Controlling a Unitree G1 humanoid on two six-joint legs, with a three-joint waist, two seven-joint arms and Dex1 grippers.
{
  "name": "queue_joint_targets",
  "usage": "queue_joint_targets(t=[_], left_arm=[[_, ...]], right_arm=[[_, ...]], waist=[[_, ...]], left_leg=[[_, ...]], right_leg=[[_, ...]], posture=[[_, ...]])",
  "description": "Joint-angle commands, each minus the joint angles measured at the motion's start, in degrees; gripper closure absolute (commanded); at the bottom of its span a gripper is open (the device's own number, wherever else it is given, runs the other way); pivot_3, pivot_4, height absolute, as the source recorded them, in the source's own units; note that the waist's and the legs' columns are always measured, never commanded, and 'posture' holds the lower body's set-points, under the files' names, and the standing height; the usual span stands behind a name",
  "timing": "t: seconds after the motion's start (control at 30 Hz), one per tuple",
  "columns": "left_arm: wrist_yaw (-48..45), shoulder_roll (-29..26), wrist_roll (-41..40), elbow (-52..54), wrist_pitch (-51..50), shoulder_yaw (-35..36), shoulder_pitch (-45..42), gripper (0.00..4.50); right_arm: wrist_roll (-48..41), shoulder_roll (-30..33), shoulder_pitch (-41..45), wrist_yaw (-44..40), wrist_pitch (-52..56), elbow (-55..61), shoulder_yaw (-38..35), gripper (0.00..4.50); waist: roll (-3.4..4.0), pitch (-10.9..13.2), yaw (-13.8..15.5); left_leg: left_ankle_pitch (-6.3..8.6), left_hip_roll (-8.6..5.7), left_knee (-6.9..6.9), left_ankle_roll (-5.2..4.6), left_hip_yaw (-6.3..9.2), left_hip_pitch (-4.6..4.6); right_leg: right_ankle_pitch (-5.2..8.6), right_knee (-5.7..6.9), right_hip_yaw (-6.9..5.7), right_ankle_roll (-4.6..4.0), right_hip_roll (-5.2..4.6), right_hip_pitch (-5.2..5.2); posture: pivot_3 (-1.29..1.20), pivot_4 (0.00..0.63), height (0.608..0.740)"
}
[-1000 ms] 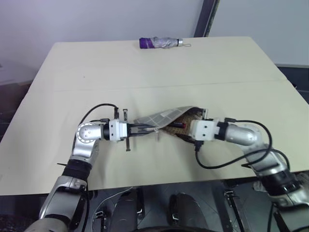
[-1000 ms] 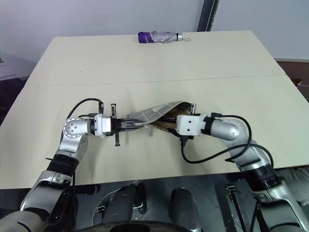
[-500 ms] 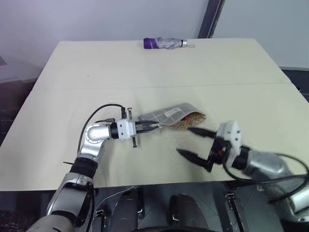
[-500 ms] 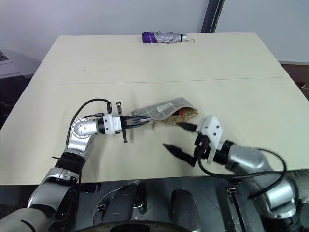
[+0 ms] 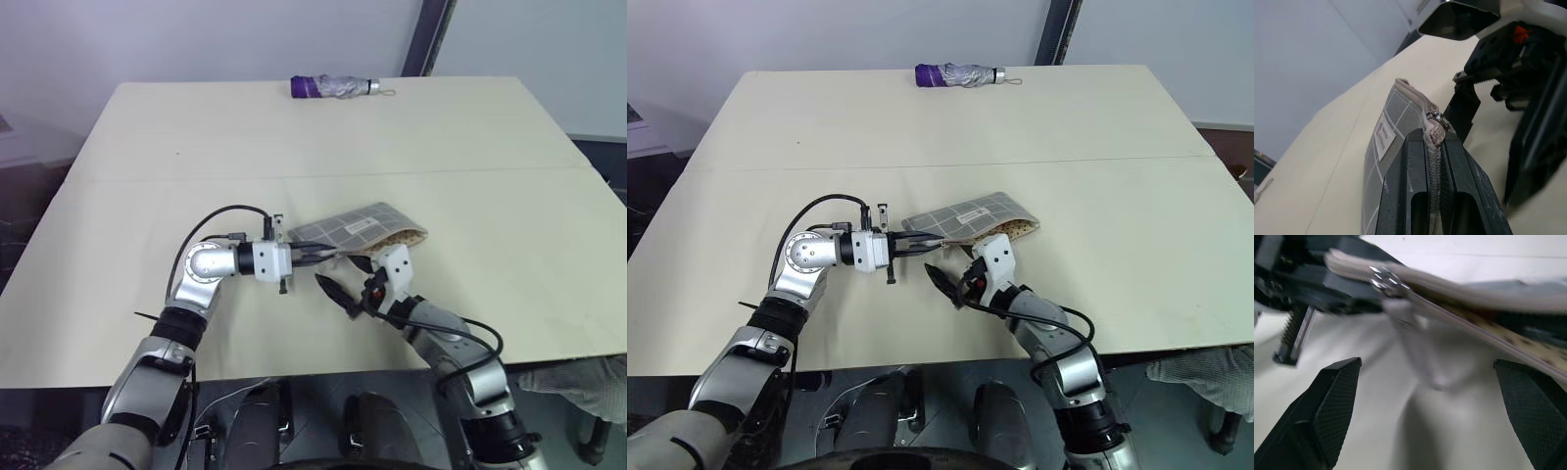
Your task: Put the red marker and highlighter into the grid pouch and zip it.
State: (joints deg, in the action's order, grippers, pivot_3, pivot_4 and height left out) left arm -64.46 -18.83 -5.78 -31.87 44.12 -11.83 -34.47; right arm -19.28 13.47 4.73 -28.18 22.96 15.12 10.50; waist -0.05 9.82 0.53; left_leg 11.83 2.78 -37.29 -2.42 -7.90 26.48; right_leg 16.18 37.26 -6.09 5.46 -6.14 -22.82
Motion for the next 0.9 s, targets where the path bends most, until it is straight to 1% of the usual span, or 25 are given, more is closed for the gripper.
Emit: queue_joint_targets(t=[0.03,0.17,0.2,0.27,0.33,0.4,0.53,0.7,0.8,0.9], left_arm=[[0.99,-0.14,-1.22,1.35,-0.04,0.25,-0.49,4.50],[1.38,-0.42,-1.23,1.60,-0.16,0.29,-0.22,4.50],[1.43,-0.54,-1.21,1.56,-0.02,0.29,-0.06,4.50],[1.45,-0.74,-1.26,1.51,0.07,0.28,0.20,4.50],[1.41,-0.96,-1.29,1.43,0.19,0.28,0.44,4.50],[1.31,-1.48,-1.30,1.28,0.34,0.45,0.89,4.50],[1.34,-3.04,-1.32,0.07,0.93,0.89,1.71,4.50],[1.68,-4.12,-1.73,-0.61,1.08,1.19,1.98,4.50],[1.48,-4.31,-2.21,-1.30,0.69,1.39,2.14,4.50],[1.32,-4.35,-2.51,-2.39,0.38,1.38,1.89,4.50]], right_arm=[[-1.65,-0.36,0.91,-2.81,-0.95,-0.48,-0.21,0.87],[-2.35,-0.32,0.57,-3.55,-0.97,0.14,-1.29,2.87],[-2.86,-0.25,0.35,-3.81,-0.72,0.60,-1.63,3.45],[-3.18,0.18,0.13,-3.70,-0.41,1.13,-2.52,4.49],[-3.60,0.76,-0.01,-3.37,-0.12,1.21,-4.19,4.49],[-3.55,3.19,-0.91,-3.98,-0.36,1.41,-6.97,4.49],[-4.20,10.71,-3.83,-6.11,-1.51,-0.89,-15.87,4.49],[-3.43,18.04,-5.77,-8.49,-3.90,-6.93,-23.73,4.49],[-0.04,21.47,-5.03,-7.43,-7.54,-13.01,-26.11,4.49],[0.69,22.22,-4.63,-7.81,-8.78,-13.50,-25.33,4.49]], waist=[[0.00,0.00,0.00],[0.00,0.00,-0.05],[0.00,0.00,-0.06],[0.00,0.00,-0.09],[0.00,0.00,-0.08],[0.00,0.00,-0.01],[0.00,0.00,0.21],[0.02,-0.01,0.08],[0.02,-0.01,0.05],[0.02,-0.01,0.00]], left_leg=[[0.00,0.02,-0.01,0.01,0.01,-0.01],[0.00,0.04,-0.03,0.02,0.01,-0.02],[0.00,0.05,-0.03,0.02,0.01,-0.02],[0.00,0.05,-0.02,0.02,0.01,-0.02],[0.00,0.05,-0.02,0.02,0.01,-0.02],[0.00,0.05,-0.02,0.02,0.01,-0.02],[0.00,0.04,-0.02,0.03,0.02,-0.02],[0.00,0.04,-0.02,0.03,0.02,-0.03],[0.00,0.04,-0.02,0.03,0.01,-0.05],[-0.01,0.05,-0.02,0.03,0.01,-0.06]], right_leg=[[0.00,0.00,0.00,0.00,0.02,0.01],[0.00,0.00,0.00,-0.01,0.02,0.01],[0.00,0.00,0.00,-0.01,0.02,0.00],[0.00,0.00,0.00,-0.01,0.02,0.01],[0.00,0.00,0.00,-0.01,0.02,0.01],[0.00,0.00,0.00,-0.01,0.02,0.01],[0.00,-0.02,0.00,-0.01,0.00,0.02],[0.00,0.00,0.00,-0.01,0.00,0.02],[0.00,0.00,0.00,-0.01,0.01,0.03],[0.00,0.01,0.00,-0.01,0.02,0.03]], posture=[[0.00,0.150,0.740],[0.00,0.150,0.740],[0.00,0.150,0.740],[0.00,0.150,0.740],[0.00,0.150,0.740],[0.00,0.150,0.740],[0.00,0.150,0.740],[0.00,0.150,0.740],[0.00,0.150,0.740],[0.00,0.150,0.740]])
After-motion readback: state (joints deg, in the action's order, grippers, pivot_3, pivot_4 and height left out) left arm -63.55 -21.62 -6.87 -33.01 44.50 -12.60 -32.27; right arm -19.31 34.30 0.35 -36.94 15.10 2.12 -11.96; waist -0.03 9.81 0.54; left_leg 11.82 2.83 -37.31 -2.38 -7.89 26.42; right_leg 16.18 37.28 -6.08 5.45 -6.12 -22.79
